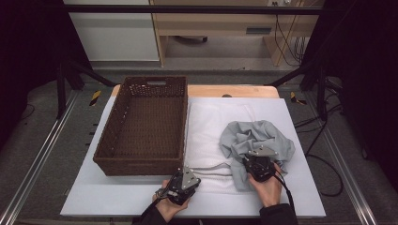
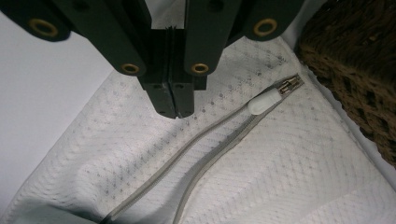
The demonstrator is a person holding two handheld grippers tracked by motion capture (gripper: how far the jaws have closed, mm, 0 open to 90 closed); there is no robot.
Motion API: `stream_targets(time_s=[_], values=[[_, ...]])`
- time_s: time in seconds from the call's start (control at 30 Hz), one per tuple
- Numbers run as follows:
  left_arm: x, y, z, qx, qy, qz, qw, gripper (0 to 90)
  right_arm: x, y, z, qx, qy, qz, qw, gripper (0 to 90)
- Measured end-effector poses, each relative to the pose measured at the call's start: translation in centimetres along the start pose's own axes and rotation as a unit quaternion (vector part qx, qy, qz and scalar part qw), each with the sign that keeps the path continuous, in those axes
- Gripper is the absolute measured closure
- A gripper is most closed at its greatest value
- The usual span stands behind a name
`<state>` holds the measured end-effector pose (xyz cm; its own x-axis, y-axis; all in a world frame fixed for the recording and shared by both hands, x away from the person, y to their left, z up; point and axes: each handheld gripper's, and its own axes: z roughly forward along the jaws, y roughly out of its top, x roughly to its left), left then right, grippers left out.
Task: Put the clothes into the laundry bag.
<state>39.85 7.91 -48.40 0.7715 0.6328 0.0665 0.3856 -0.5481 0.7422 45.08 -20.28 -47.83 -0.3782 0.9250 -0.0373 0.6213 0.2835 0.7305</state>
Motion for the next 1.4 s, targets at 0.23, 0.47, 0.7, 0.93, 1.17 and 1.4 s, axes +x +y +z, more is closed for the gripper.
stream_targets(time_s=[0.23,0.47,0.7,0.93,1.17,1.4], values=[[0.2,0.1,0.0,-0.002,-0.008,-0.019,0.9998,90.0,-2.2,0.3,-2.8,-0.013,-0.008,0.021,0.9997,82.5],[-0.3,0.2,-0.3,-0.016,-0.025,-0.019,0.9994,90.0,-3.6,-1.6,-2.9,0.008,-0.041,-0.008,0.9991,78.8],[-0.2,0.0,0.2,-0.013,-0.02,-0.013,0.9996,90.0,-3.8,-1.6,-3.0,-0.007,-0.02,0.004,0.9998,70.3],[-0.3,0.2,0.3,-0.006,-0.017,-0.011,0.9998,89.8,-2.7,0.2,-6.2,-0.098,0.0,0.002,0.9952,51.7],[-0.4,0.2,0.3,-0.005,-0.015,-0.007,0.9999,89.8,1.5,2.4,-5.6,-0.121,0.095,-0.032,0.9875,58.5],[-0.3,0.2,0.3,-0.004,-0.017,-0.006,0.9998,89.8,4.7,2.0,-1.1,-0.044,0.121,-0.058,0.99,63.2]])
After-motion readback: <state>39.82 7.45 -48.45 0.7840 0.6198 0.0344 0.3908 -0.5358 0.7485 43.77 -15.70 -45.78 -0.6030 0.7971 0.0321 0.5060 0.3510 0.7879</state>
